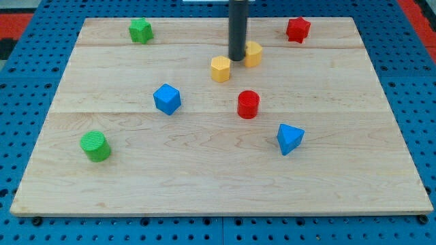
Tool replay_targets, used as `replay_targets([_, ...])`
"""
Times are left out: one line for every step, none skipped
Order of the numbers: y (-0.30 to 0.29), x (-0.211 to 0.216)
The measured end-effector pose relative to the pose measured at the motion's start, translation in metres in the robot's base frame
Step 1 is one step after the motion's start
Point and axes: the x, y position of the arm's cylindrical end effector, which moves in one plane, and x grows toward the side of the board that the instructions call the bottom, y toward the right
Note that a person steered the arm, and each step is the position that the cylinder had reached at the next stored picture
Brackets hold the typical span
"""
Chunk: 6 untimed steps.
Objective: Move the arm towards the right to the yellow heart
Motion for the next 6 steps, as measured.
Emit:
replay_targets([0.096,0.039])
replay_targets([0.099,0.15])
replay_targets([0.061,0.145])
replay_targets([0.075,0.114])
replay_targets([0.123,0.049])
replay_targets([0.121,0.01])
